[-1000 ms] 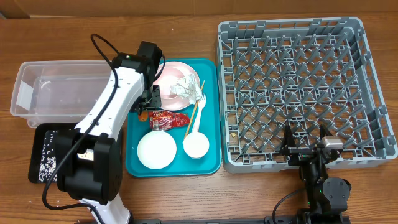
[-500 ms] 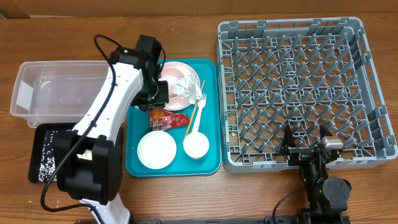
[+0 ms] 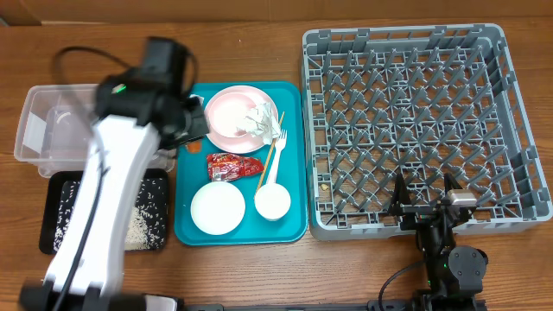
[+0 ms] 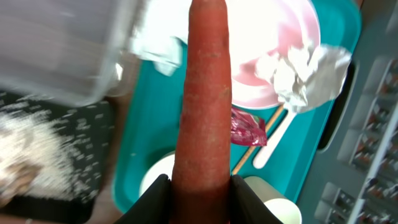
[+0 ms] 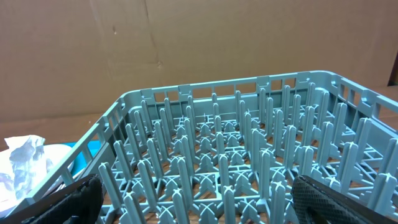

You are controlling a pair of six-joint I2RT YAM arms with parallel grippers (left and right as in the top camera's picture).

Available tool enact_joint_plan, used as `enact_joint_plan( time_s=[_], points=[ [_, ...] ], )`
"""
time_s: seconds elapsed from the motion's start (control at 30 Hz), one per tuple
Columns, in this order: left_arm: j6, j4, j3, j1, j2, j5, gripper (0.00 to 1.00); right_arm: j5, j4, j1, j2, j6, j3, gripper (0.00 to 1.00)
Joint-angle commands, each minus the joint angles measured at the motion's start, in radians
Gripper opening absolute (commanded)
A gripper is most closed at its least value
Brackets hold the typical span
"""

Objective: Sort waste into correct bins and load items into the dishwasher
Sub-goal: 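Lift the carrot with the left gripper and carry it over the black tray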

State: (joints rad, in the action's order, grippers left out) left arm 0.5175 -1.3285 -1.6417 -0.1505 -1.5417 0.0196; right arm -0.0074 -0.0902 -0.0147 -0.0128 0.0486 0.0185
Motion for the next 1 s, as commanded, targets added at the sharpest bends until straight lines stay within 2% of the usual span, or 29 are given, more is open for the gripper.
enact_joint_plan(
  time_s=[0.0,0.17,0.27,0.5,0.63,0.77,0.97],
  points=[
    [0.103,-0.039,-0.025,0.043,0.108,0.099,0.04,0.01,0.006,-0.003,0.01,-0.003,-0.011,1.0],
    [0.266,-0.143,-0.024,0.14,0.218,0.277,0.04,0.01,0.006,-0.003,0.01,-0.003,-0.011,1.0],
    [0.36,-0.191,-0.022,0.212,0.262,0.312,0.04,0.01,0.006,-0.003,0.01,-0.003,-0.011,1.0],
    [0.364,-0.193,0.013,0.295,0.291,0.297,0.04,0.01,0.006,-0.003,0.01,-0.003,-0.011,1.0],
    [0.41,-0.186,0.056,0.331,0.291,0.306,0.04,0.01,0.006,-0.003,0.01,-0.003,-0.011,1.0],
    [0.465,-0.162,0.125,0.378,0.291,0.305,0.04,0.01,0.006,-0.003,0.01,-0.003,-0.011,1.0],
    [0.468,-0.071,0.267,0.427,0.291,0.302,0.04,0.01,0.006,-0.003,0.01,-0.003,-0.011,1.0]
  ],
)
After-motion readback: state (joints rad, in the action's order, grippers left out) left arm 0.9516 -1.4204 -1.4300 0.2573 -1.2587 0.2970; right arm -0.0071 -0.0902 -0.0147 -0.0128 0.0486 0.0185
